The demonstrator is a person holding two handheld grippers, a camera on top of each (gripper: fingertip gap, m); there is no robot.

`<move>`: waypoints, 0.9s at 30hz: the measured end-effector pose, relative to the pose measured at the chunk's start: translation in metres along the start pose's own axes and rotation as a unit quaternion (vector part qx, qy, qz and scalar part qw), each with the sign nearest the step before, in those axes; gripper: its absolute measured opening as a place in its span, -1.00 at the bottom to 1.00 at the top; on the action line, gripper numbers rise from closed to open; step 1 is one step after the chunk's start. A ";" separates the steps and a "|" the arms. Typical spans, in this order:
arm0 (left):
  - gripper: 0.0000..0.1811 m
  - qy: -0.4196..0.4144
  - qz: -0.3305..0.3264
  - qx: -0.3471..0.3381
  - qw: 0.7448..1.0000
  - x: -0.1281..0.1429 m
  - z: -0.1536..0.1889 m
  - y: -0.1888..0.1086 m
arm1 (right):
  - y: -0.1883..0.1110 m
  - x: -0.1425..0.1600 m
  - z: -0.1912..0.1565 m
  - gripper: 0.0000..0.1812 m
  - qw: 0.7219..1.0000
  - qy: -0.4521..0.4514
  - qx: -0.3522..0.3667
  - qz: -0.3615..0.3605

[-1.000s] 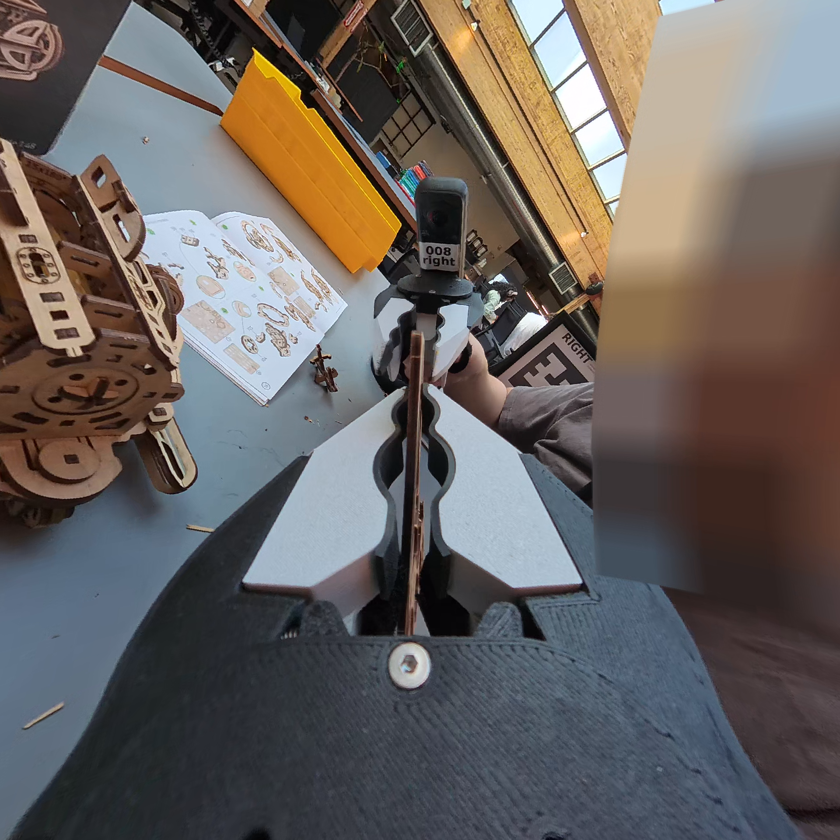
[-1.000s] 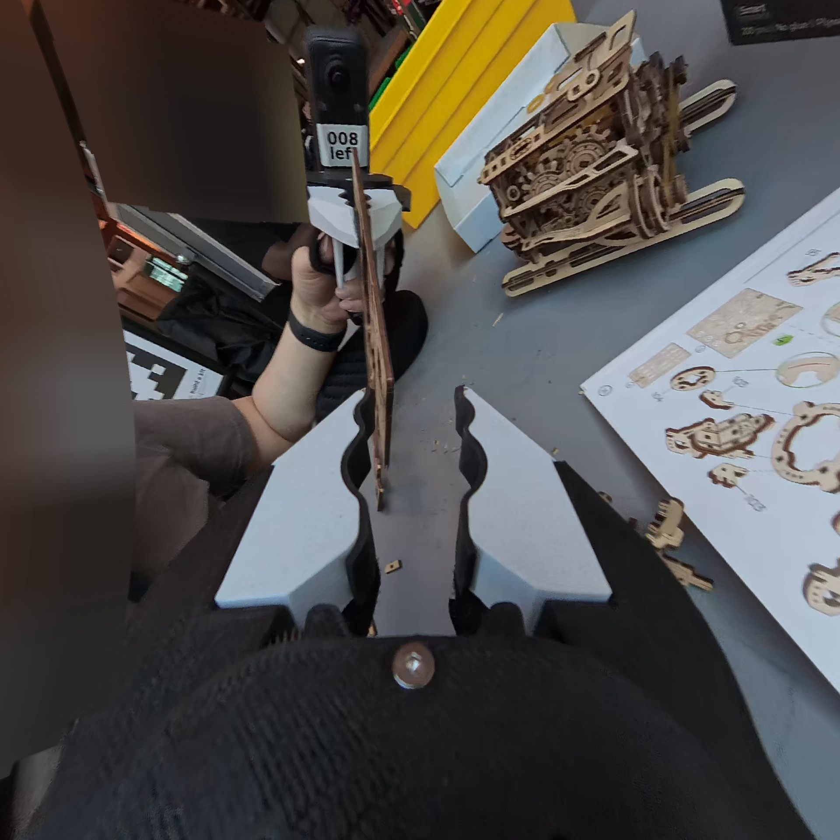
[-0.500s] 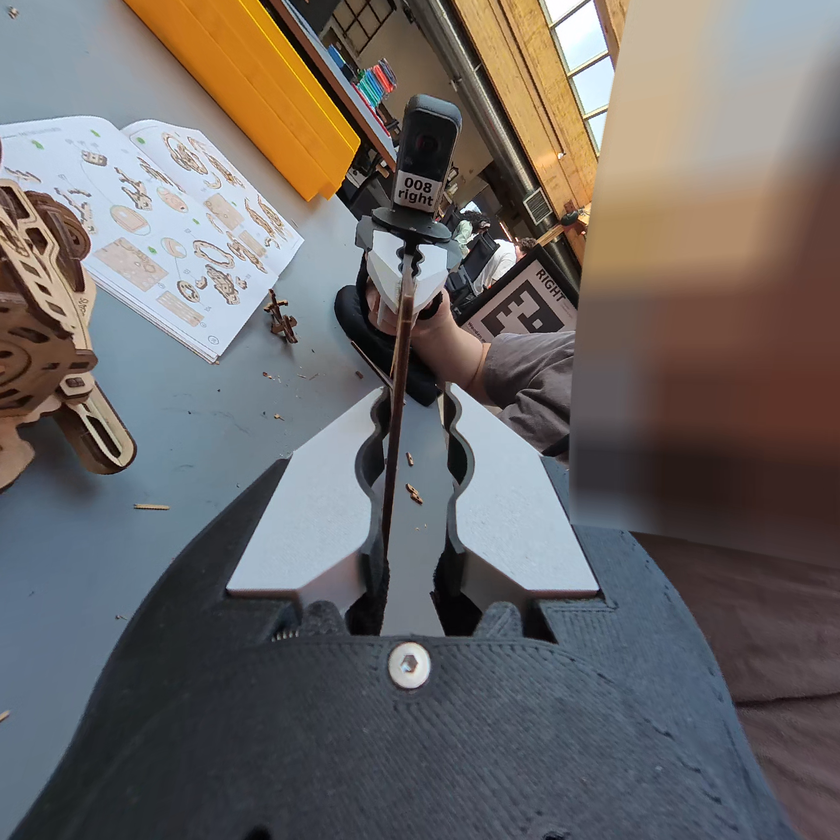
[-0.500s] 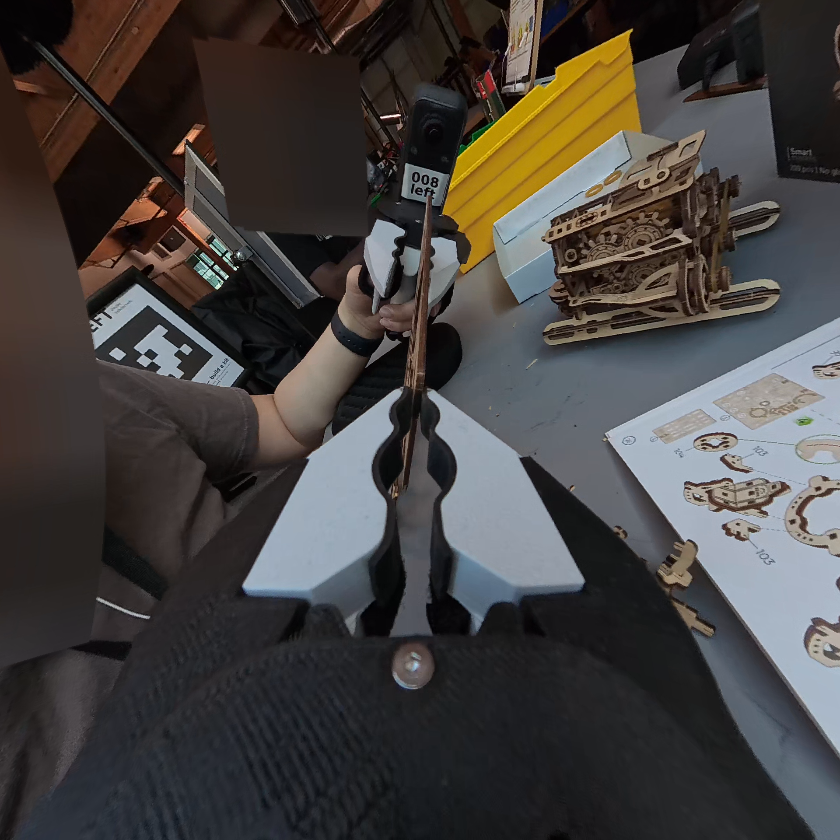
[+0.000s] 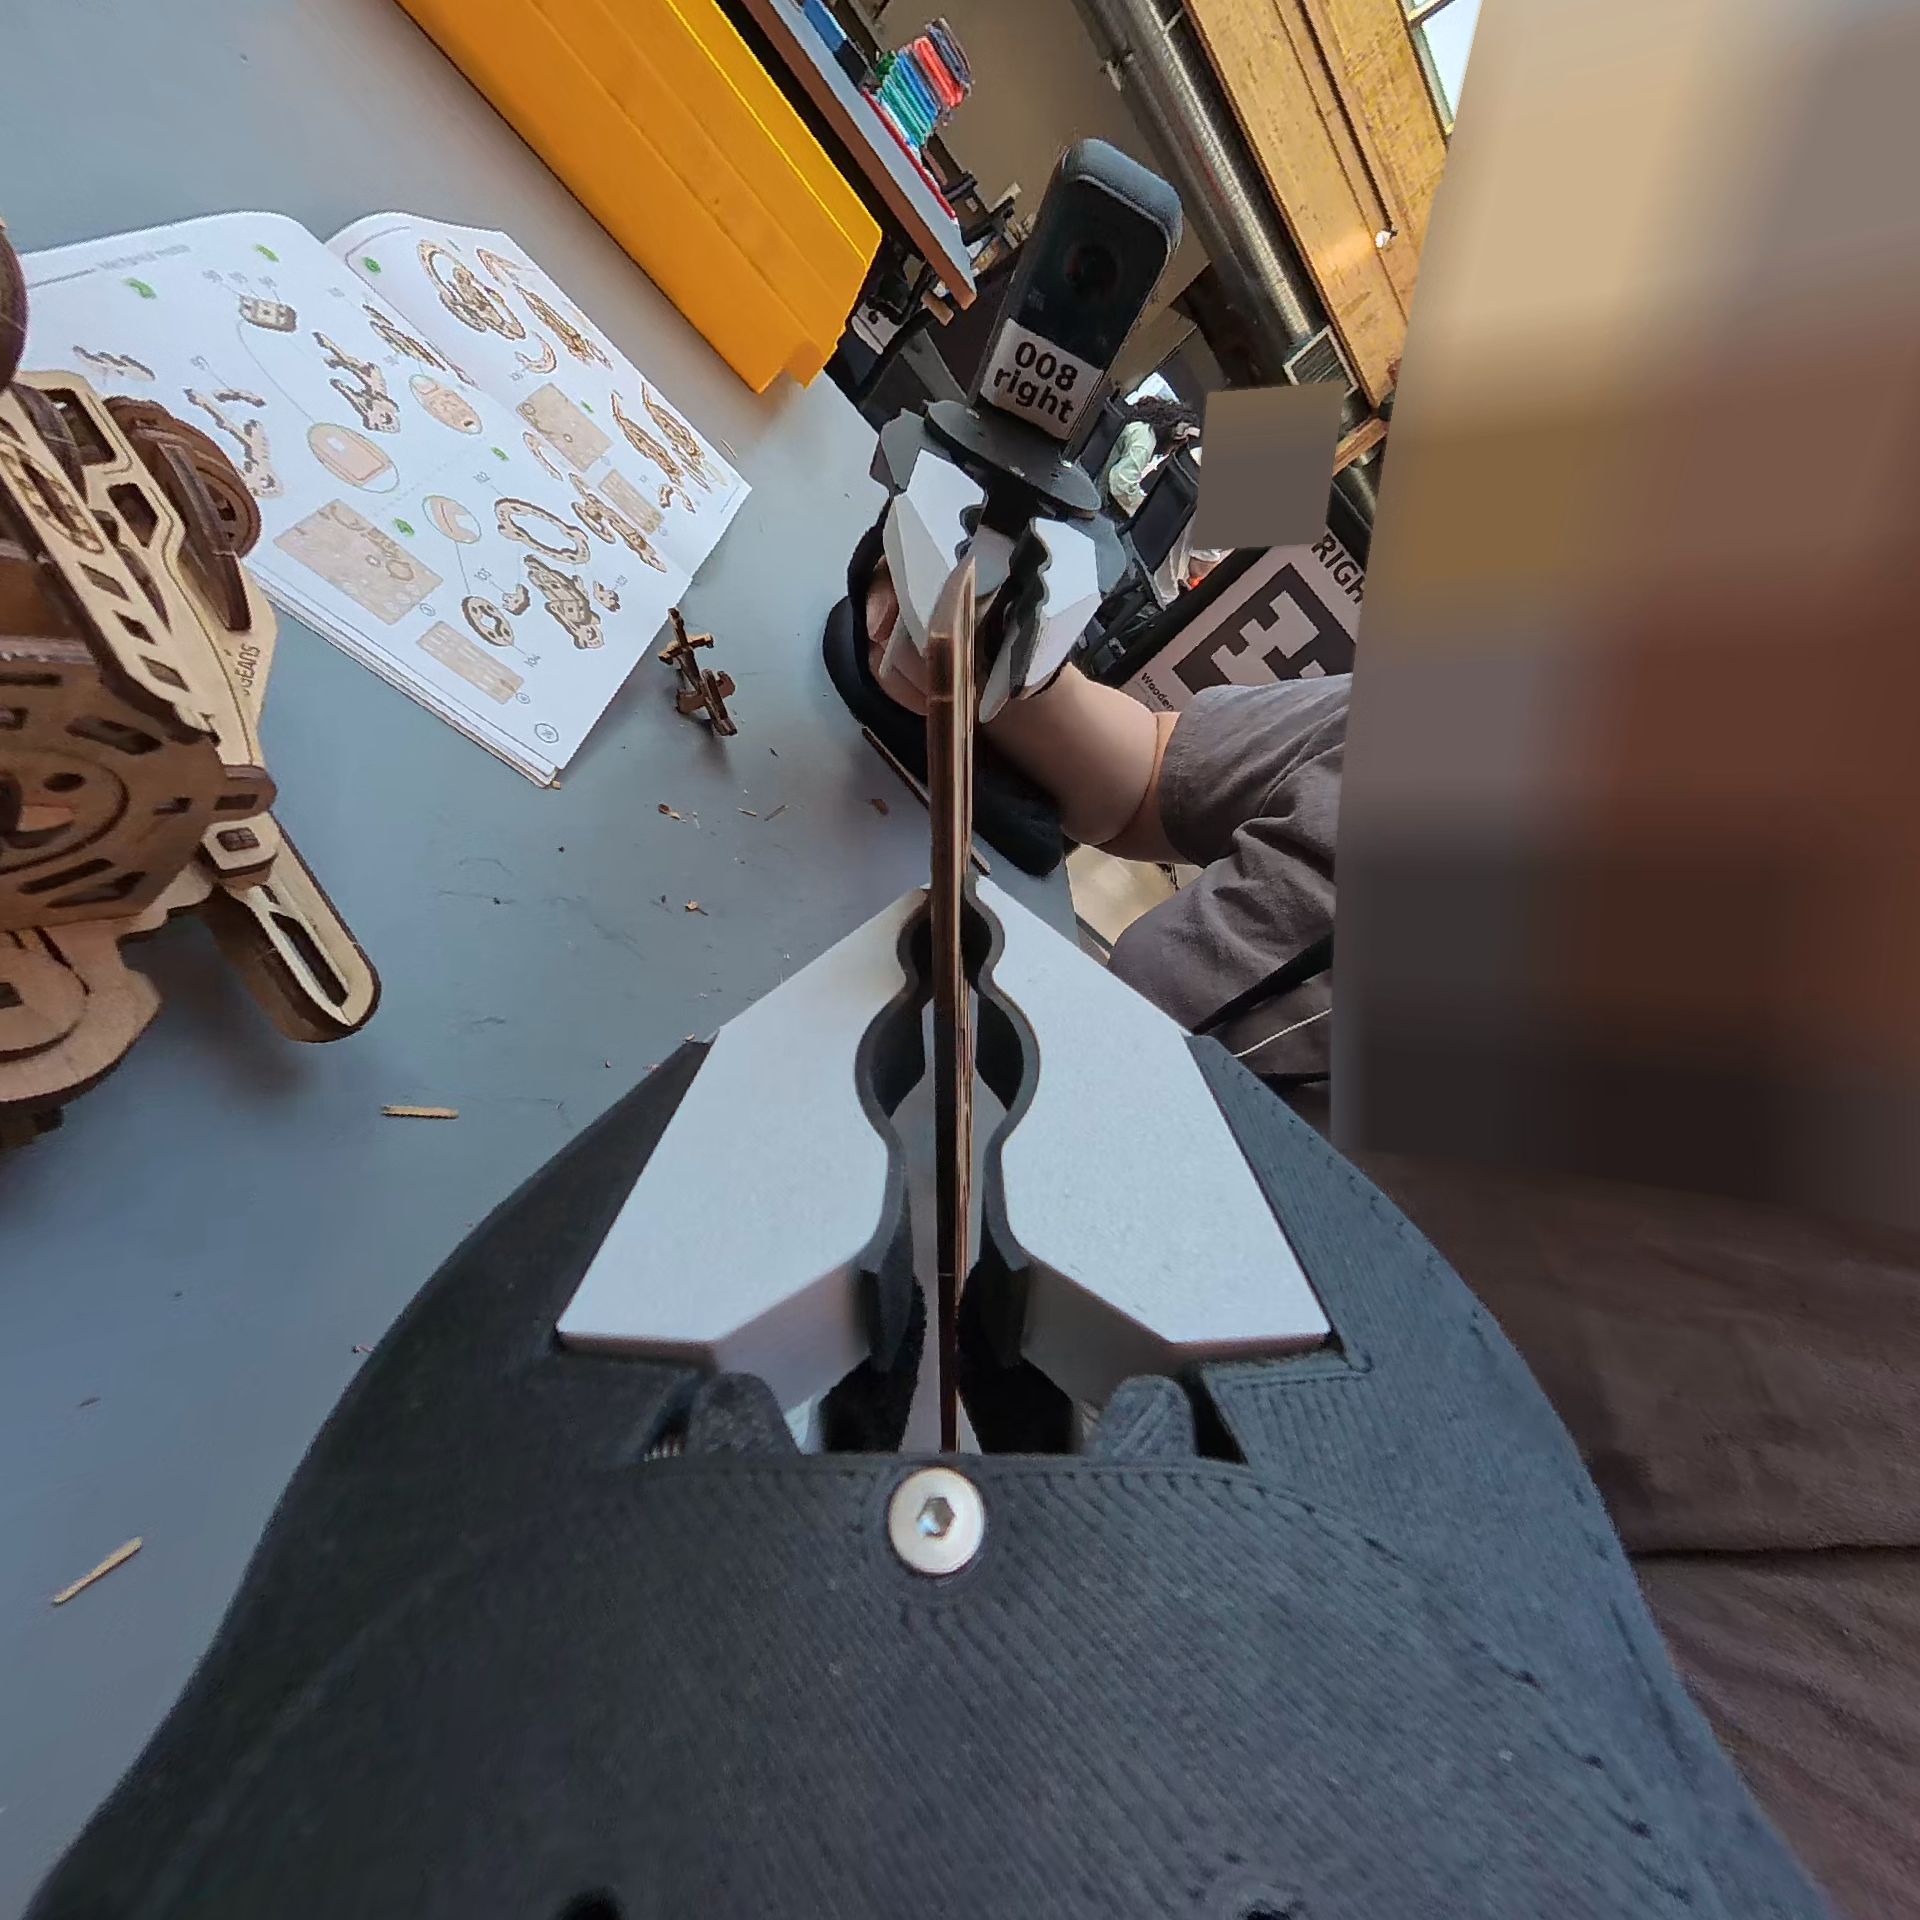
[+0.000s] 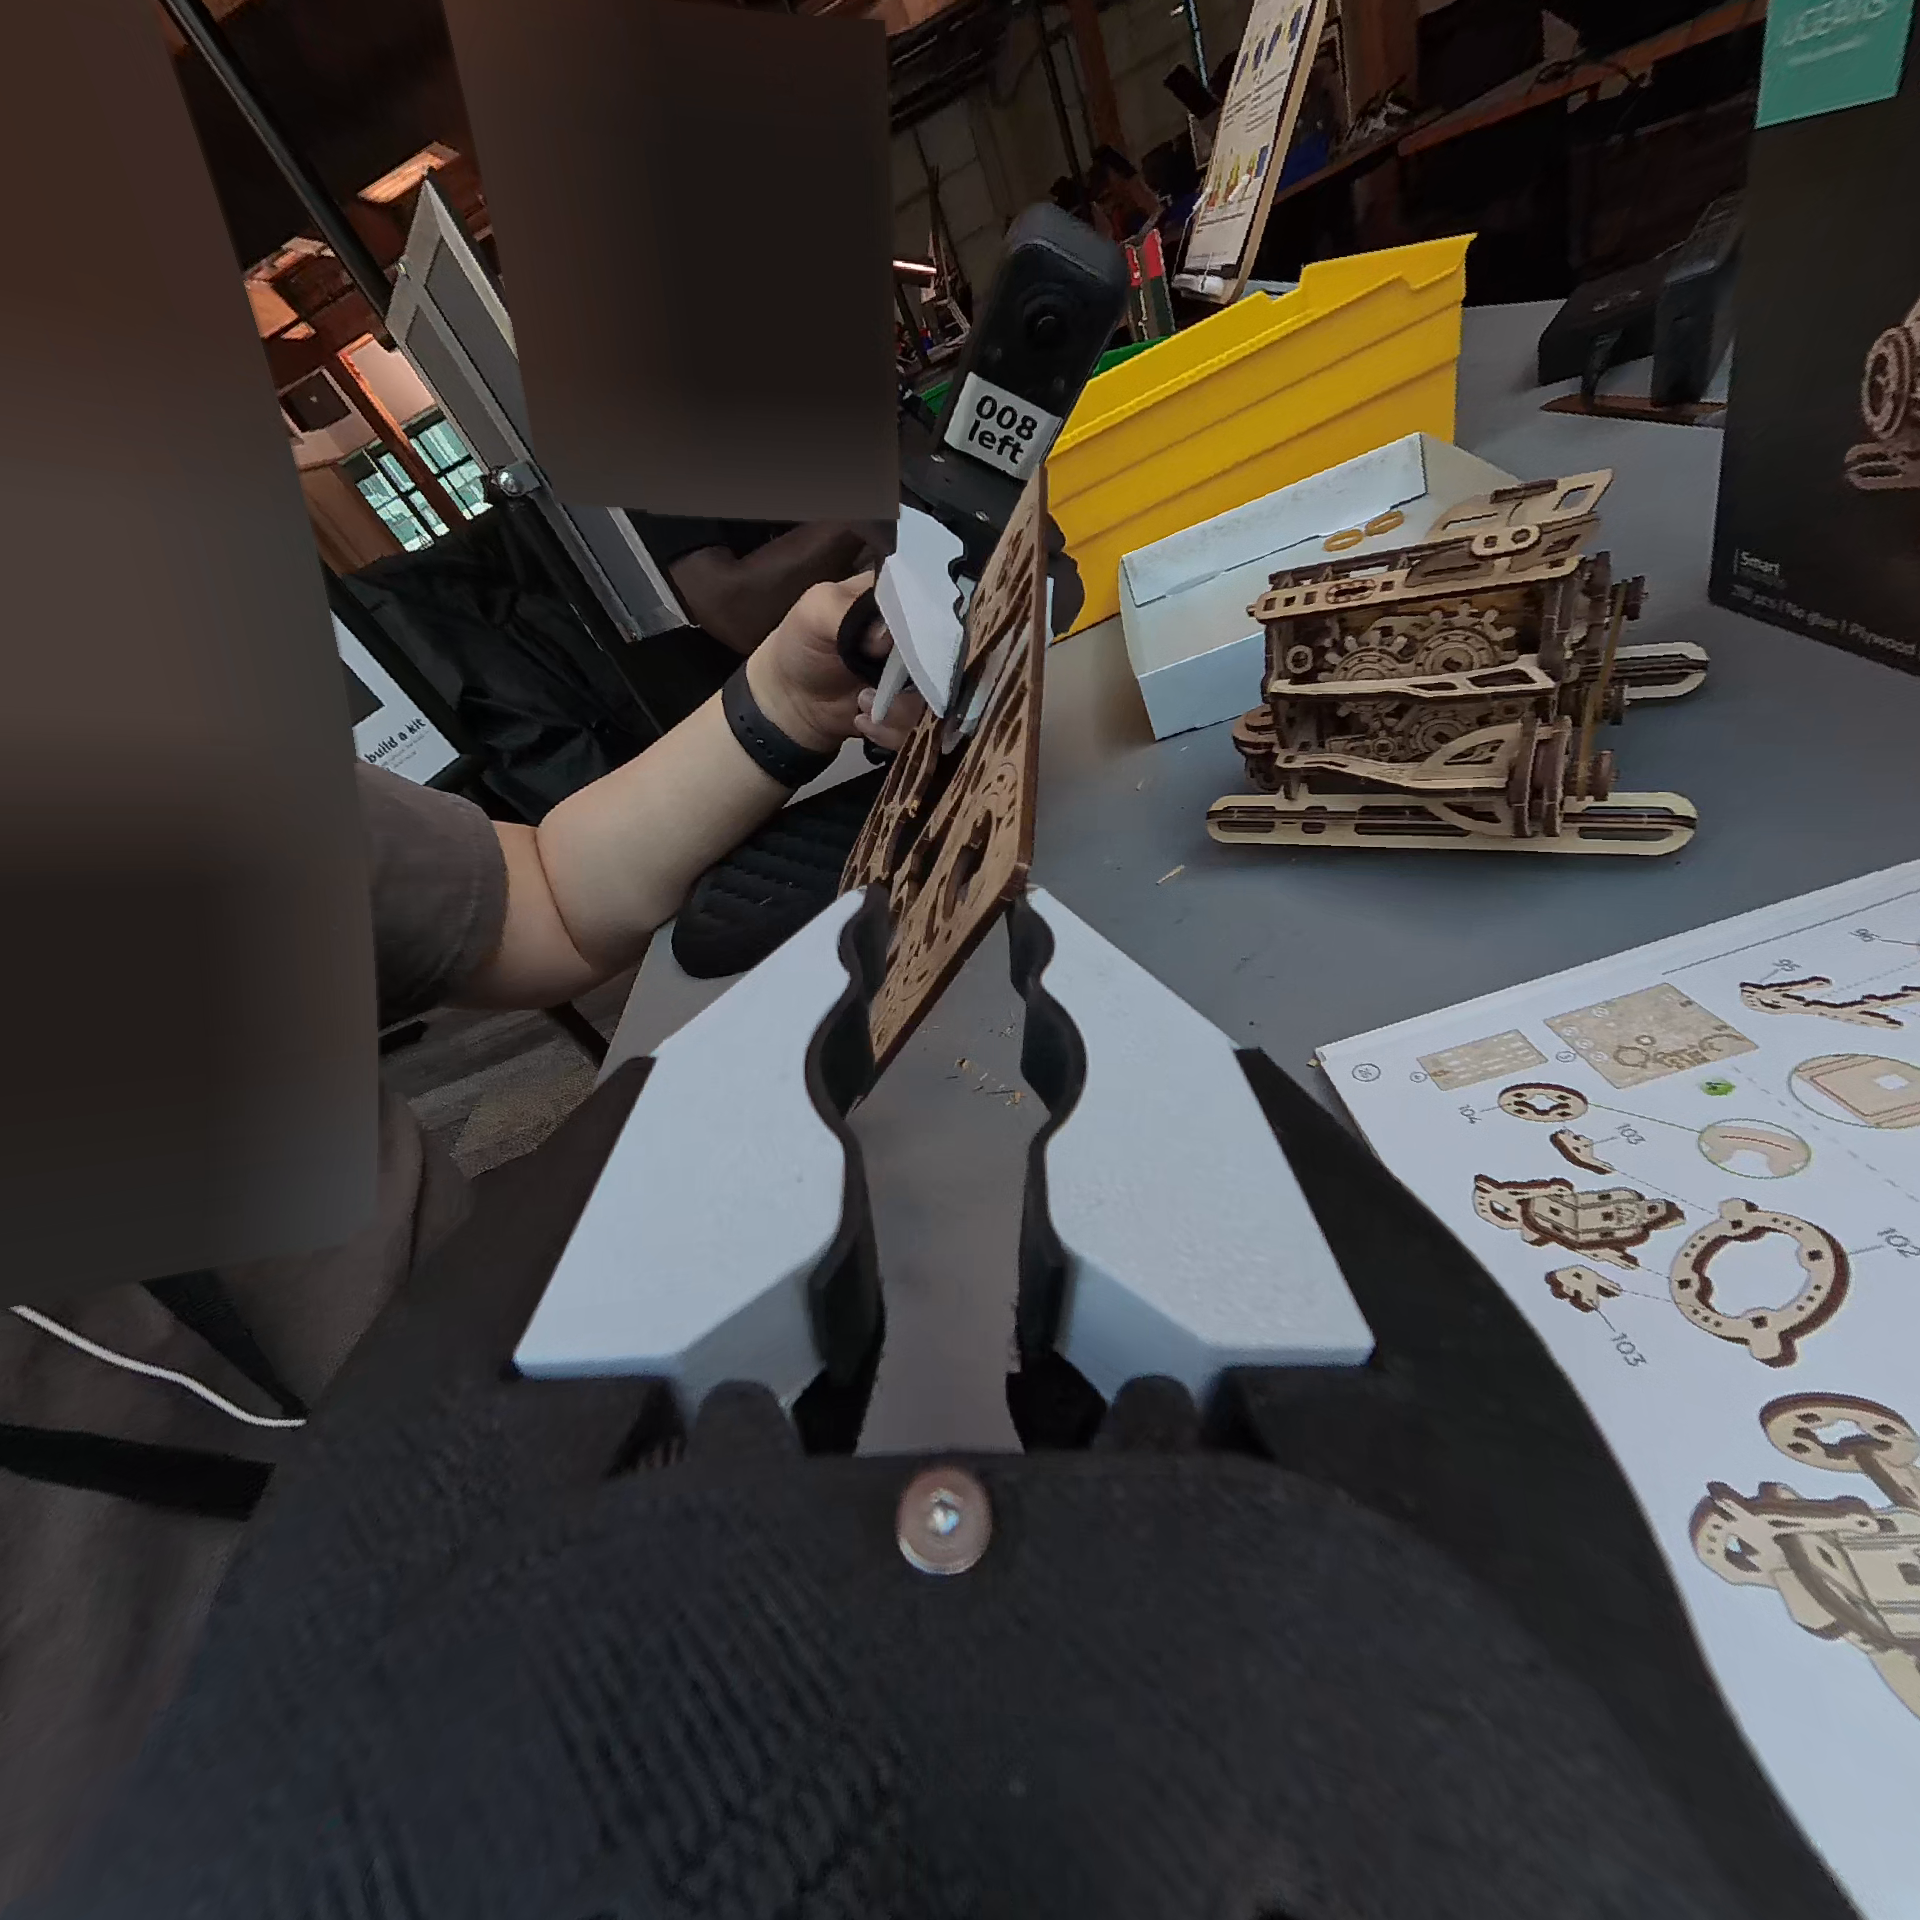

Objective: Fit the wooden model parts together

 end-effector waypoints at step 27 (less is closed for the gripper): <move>-1.00 0.008 0.035 -0.022 0.999 -0.008 -0.001 -0.003 | -0.005 0.012 0.016 -0.72 0.989 0.149 -0.012 -0.010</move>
Point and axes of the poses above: each gripper's, where its closed fingertips meet, y out along the fingers, x out of its underside, z = x × y across the jaws, the point moved 4 cm from there along -y, back along the fingers, and after that the axes turned 3 degrees about -z, right-handed, at the moved point
